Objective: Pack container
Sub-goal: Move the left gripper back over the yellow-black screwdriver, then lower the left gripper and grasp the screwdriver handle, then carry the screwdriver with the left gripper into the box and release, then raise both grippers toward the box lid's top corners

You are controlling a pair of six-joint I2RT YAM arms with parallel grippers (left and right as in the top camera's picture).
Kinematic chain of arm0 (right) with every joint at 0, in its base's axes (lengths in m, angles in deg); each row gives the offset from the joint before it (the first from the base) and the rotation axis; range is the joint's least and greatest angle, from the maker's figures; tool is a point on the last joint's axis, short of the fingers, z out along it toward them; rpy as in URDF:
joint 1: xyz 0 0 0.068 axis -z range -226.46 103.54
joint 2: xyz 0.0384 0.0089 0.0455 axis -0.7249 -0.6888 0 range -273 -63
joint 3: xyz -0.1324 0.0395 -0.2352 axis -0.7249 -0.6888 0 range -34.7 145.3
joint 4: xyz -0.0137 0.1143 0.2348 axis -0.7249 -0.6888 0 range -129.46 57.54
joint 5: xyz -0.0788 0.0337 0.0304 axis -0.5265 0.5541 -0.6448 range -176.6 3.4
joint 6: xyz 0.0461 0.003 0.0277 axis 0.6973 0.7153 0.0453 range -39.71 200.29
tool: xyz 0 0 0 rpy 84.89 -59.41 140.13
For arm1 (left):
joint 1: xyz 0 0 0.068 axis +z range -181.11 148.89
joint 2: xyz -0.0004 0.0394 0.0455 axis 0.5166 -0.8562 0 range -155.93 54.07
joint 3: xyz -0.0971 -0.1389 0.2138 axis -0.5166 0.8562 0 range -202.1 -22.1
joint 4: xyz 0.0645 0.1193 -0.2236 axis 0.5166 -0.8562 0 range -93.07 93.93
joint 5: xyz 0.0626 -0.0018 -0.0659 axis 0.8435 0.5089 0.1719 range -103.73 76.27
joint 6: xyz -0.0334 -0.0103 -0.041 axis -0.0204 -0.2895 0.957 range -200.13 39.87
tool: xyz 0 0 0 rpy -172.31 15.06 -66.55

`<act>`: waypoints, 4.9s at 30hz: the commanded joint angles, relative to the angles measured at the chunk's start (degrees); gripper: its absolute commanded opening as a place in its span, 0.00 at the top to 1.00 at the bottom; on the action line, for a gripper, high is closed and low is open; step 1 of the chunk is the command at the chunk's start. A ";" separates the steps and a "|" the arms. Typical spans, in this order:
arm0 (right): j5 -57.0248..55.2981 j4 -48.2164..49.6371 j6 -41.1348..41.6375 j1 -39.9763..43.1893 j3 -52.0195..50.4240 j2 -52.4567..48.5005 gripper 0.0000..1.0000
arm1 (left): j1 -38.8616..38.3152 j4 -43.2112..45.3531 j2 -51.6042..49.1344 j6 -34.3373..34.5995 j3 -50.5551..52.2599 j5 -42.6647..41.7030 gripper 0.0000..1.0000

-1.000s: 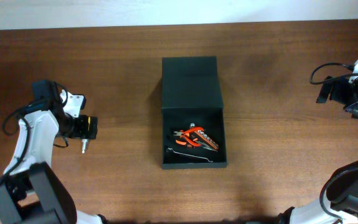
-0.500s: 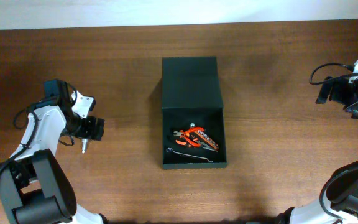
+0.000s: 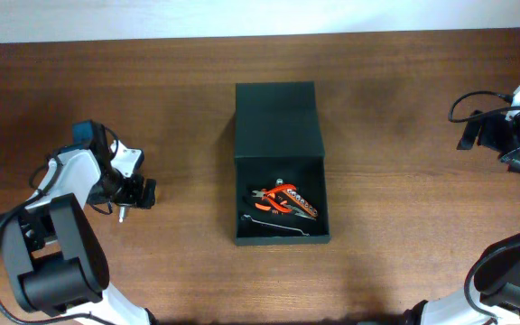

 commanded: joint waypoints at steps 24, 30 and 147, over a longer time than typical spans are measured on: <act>0.76 -0.35 -0.44 0.11 -0.33 0.28 0.01 | -2.21 1.99 -4.87 7.50 -1.01 3.08 0.08; 0.76 -0.35 -0.44 0.11 -0.33 0.28 0.01 | -2.21 0.35 -4.87 7.52 -1.01 3.08 0.26; 11.54 0.33 -14.53 -17.73 19.19 -0.90 0.93 | -23.76 -29.99 -11.23 7.06 -60.63 -16.09 0.70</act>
